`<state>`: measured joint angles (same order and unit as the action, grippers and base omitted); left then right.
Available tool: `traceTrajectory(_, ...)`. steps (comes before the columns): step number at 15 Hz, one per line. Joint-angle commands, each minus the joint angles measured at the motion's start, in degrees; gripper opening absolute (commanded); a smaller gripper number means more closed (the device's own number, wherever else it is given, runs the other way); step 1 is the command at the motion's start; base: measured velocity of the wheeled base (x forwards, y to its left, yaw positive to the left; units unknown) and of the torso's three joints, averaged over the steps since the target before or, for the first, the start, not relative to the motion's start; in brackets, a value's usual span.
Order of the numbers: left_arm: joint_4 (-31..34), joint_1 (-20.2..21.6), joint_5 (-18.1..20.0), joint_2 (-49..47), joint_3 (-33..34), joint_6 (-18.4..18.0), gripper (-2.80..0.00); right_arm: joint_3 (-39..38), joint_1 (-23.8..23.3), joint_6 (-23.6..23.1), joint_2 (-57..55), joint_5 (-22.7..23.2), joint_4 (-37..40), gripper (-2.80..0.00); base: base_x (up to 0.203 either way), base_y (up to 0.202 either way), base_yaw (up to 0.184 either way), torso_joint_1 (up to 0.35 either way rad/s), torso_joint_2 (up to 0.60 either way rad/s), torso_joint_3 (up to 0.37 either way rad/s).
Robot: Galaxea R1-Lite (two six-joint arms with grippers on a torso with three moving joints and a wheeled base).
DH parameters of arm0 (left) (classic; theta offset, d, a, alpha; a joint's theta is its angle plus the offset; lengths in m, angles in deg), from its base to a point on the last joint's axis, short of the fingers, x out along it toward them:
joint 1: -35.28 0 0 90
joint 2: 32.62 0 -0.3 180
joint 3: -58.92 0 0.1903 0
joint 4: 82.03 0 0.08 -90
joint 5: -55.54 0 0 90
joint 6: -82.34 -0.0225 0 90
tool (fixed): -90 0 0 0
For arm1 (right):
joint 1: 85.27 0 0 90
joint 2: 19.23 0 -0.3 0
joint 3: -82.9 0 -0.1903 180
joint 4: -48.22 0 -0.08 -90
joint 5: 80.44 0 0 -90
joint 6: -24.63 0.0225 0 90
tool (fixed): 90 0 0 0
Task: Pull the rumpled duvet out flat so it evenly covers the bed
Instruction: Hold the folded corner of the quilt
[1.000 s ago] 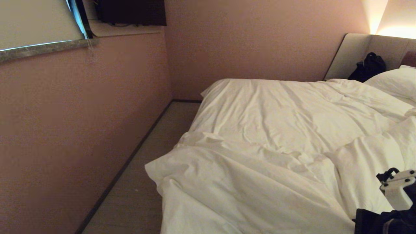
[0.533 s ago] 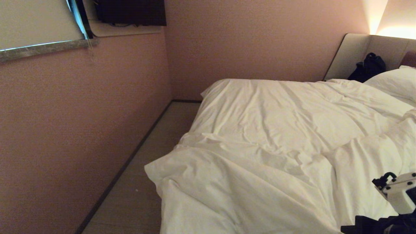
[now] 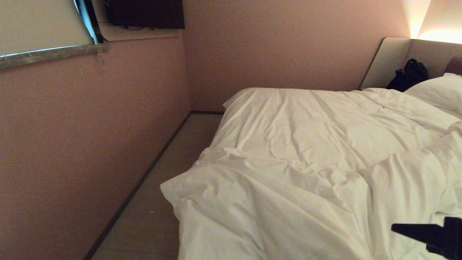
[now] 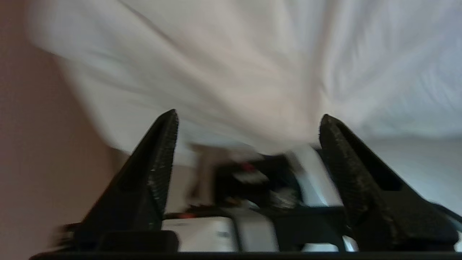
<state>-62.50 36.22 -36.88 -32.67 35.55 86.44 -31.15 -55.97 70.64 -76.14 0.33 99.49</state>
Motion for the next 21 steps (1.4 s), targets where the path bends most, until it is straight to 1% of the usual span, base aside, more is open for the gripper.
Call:
traceTrajectory(1,-0.04,0.03,-0.05,-0.04,0.00,0.03,-2.80,6.05,-0.17,0.25,5.73,-0.25,11.66,0.00,0.000,0.000,0.000,0.000,0.00,0.000)
traceTrajectory(2,-0.04,0.03,-0.05,-0.04,0.00,0.03,-2.80,9.30,-0.56,0.23,6.76,-0.54,13.57,0.00,0.000,0.000,0.000,0.000,0.00,0.000)
traceTrajectory(4,-0.04,0.03,-0.05,-0.04,0.00,0.03,-2.80,12.60,-2.33,0.14,8.51,-0.85,15.91,0.00,0.000,0.000,0.000,0.000,0.00,0.000)
traceTrajectory(5,-0.04,0.03,-0.05,-0.04,0.00,0.03,-2.80,13.10,-2.47,0.12,10.28,-0.87,16.37,-0.15,0.000,0.000,0.000,0.000,0.00,0.000)
traceTrajectory(6,-0.04,0.03,-0.05,-0.04,0.00,0.03,-2.80,13.45,-2.48,0.08,12.87,-0.87,16.93,-2.80,0.000,0.000,0.000,0.000,0.00,0.000)
traceTrajectory(10,-0.04,0.03,-0.05,-0.04,0.00,0.03,-2.80,14.33,-2.51,-1.05,23.70,-0.97,20.73,-2.80,0.000,0.000,0.000,0.000,0.00,0.000)
traceTrajectory(11,-0.04,0.03,-0.05,-0.04,0.00,0.03,-2.80,14.62,-2.55,-1.18,25.73,-1.60,22.24,-2.80,0.000,0.000,0.000,0.000,0.00,0.000)
traceTrajectory(14,-0.04,0.03,-0.05,-0.04,0.00,0.03,-2.80,15.47,-2.96,-1.27,28.22,-10.91,23.84,-2.80,0.000,0.000,0.000,0.000,0.00,0.000)
traceTrajectory(16,-0.04,0.03,-0.05,-0.04,0.00,0.03,-2.80,16.84,-7.78,-1.94,29.90,-12.12,23.60,-2.80,0.000,0.000,0.000,0.000,0.00,0.000)
traceTrajectory(19,-0.04,0.03,-0.05,-0.04,0.00,0.03,-2.80,17.58,-15.27,-5.35,34.69,-12.40,23.36,-2.80,0.000,0.000,0.000,0.000,0.00,0.000)
traceTrajectory(21,-0.04,0.03,-0.05,-0.04,0.00,0.03,-2.80,17.49,-21.40,-7.70,38.13,-12.35,23.35,-2.80,0.000,0.000,0.000,0.000,0.00,0.000)
